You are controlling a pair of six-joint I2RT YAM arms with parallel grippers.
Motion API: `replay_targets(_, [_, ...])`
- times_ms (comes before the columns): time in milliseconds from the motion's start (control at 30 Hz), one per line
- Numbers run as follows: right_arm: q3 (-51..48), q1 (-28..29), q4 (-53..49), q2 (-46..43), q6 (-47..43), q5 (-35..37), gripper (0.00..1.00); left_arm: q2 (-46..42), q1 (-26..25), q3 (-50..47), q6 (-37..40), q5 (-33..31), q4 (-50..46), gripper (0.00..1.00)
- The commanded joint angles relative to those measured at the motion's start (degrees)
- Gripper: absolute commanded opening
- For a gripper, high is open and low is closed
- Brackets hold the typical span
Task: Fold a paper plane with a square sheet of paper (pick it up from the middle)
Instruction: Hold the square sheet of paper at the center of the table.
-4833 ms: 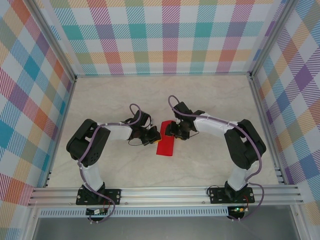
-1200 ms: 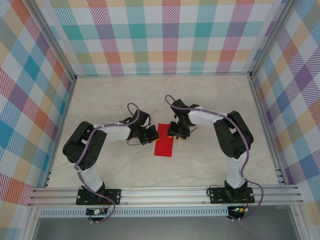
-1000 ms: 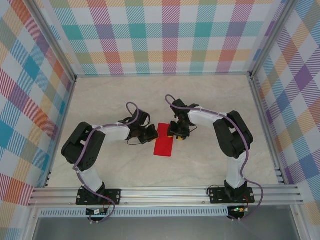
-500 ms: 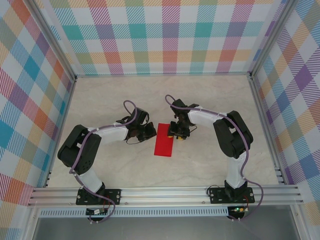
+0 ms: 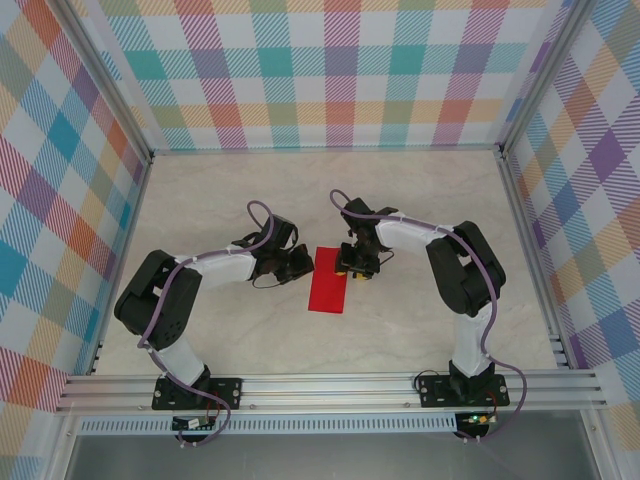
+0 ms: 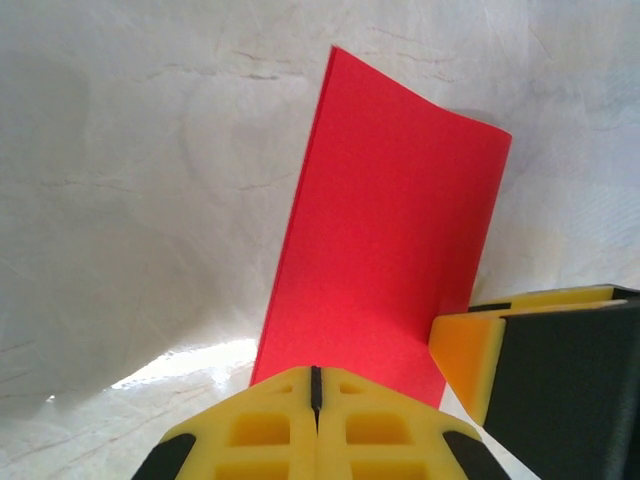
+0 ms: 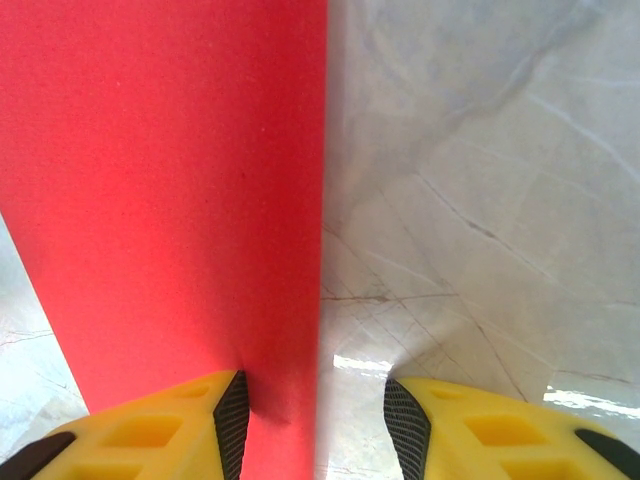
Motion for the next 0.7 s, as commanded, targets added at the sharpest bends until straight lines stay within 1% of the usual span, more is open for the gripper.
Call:
replay_targets(0, [-2.98, 1.09, 3.16, 7.33, -0.40, 0.08, 0.46, 0.69, -0.49, 0.64, -0.42, 4.04, 1.59, 0.01])
replay_targets(167, [-3.07, 1.09, 3.20, 7.51, -0.46, 0.15, 0.46, 3.42, -1.42, 2.05, 0.18, 5.98, 1.54, 0.01])
replay_targets(300, [-3.04, 1.09, 3.22, 7.67, -0.78, 0.06, 0.46, 5.15, -2.08, 3.14, 0.67, 6.33, 1.35, 0.01])
replay_targets(467, [-3.16, 1.09, 3.10, 7.86, -1.03, 0.07, 0.46, 6.71, -2.18, 3.87, 1.11, 5.69, 0.20, 0.01])
replay_targets(667, [-3.24, 1.09, 3.18, 7.97, -0.88, 0.07, 0.46, 7.83, -2.22, 3.27, 1.40, 3.24, -2.81, 0.00])
